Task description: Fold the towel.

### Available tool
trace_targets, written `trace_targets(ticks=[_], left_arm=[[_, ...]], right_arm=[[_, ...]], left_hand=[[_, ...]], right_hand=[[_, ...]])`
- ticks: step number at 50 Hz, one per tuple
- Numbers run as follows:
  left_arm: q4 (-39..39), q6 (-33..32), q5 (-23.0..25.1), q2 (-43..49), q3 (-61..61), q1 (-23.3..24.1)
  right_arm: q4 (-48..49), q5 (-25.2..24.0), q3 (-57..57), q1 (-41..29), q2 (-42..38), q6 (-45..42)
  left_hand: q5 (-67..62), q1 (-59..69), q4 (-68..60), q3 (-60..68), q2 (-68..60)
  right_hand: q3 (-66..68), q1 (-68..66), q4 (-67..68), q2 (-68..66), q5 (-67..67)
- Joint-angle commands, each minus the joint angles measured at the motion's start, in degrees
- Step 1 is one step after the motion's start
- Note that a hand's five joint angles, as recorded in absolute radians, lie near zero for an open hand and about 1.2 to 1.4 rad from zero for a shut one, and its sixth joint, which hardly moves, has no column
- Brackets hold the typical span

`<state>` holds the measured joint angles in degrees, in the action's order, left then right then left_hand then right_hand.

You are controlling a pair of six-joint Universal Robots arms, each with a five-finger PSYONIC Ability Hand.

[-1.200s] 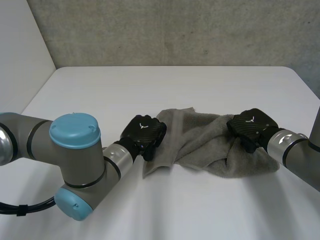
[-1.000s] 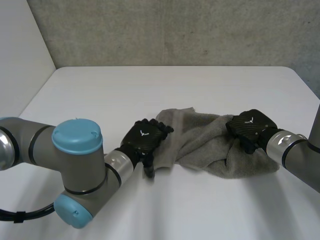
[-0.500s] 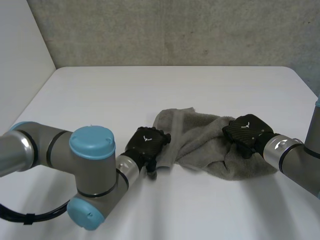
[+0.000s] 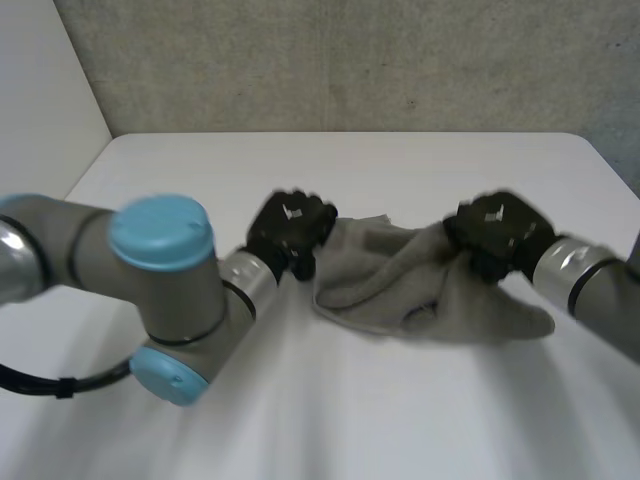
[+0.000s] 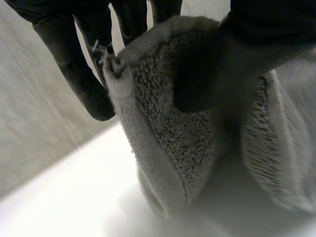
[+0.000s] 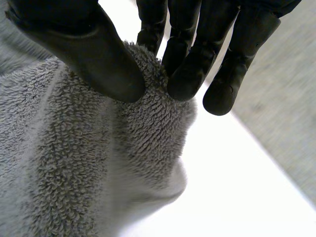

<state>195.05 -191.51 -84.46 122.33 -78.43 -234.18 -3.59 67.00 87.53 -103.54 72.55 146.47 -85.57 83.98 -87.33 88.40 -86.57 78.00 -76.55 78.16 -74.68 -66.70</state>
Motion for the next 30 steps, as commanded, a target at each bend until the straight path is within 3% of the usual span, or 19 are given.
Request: trace_targets(ticks=[1, 3, 8, 17, 20, 22, 25, 28, 30], left_arm=[[-0.5, 2.9, 0.2, -17.2, -1.5, -3.1], [-0.5, 4.6, 0.2, -20.7, -1.7, -3.5], [-0.5, 10.2, 0.3, -27.8, -1.9, -5.2], [-3.4, 14.1, 0.3, -28.3, -7.8, -10.5], [-3.9, 13.6, 0.4, -24.4, -10.7, -10.4], [-3.9, 13.6, 0.4, -21.7, -11.6, -10.5], [-4.0, 13.6, 0.3, -16.5, -11.8, -10.6], [-3.9, 13.6, -0.1, -12.0, -10.6, -10.9], [-3.9, 13.5, -0.2, -10.1, -9.1, -11.0]], right_arm=[[-9.7, -6.3, -13.1, 0.4, 6.5, 8.6], [-15.8, -10.8, -20.8, 0.4, 7.9, 12.1], [-24.3, -15.7, -28.1, 1.1, 7.4, 15.0], [-32.1, -15.4, -29.3, 0.4, -3.1, 8.6], [-37.0, -13.9, -29.8, -1.4, -10.0, 1.1], [-39.5, -9.9, -31.2, -3.9, -16.2, -5.6], [-39.3, -7.7, -32.7, -5.2, -18.9, -7.1], [-36.1, -3.7, -37.2, -7.6, -24.2, -7.5], [-28.7, -1.0, -40.5, -9.1, -27.1, -8.1]], left_hand=[[15.6, -4.0, 7.3, -8.4, 6.6], [15.6, -4.0, 7.3, -8.4, 6.6], [15.6, -4.0, 7.3, -8.4, 6.6], [15.6, -4.0, 7.3, -8.4, 6.6], [15.6, -4.0, 7.3, -8.4, 6.6], [15.6, -4.0, 7.3, -8.4, 6.6], [15.6, -4.0, 7.3, -8.4, 6.6], [15.6, -4.0, 7.3, -8.4, 6.6], [15.6, -4.0, 7.3, -8.4, 6.6]], right_hand=[[2.0, -3.5, 1.8, -5.3, -3.3], [2.0, -3.5, 1.8, -5.3, -3.3], [2.0, -3.5, 1.8, -5.3, -3.3], [2.0, -3.5, 1.8, -5.3, -3.3], [2.0, -3.5, 1.8, -5.3, -3.3], [2.0, -3.5, 1.8, -5.3, -3.3], [2.0, -3.5, 1.8, -5.3, -3.3], [2.0, -3.5, 1.8, -5.3, -3.3], [2.0, -3.5, 1.8, -5.3, -3.3]])
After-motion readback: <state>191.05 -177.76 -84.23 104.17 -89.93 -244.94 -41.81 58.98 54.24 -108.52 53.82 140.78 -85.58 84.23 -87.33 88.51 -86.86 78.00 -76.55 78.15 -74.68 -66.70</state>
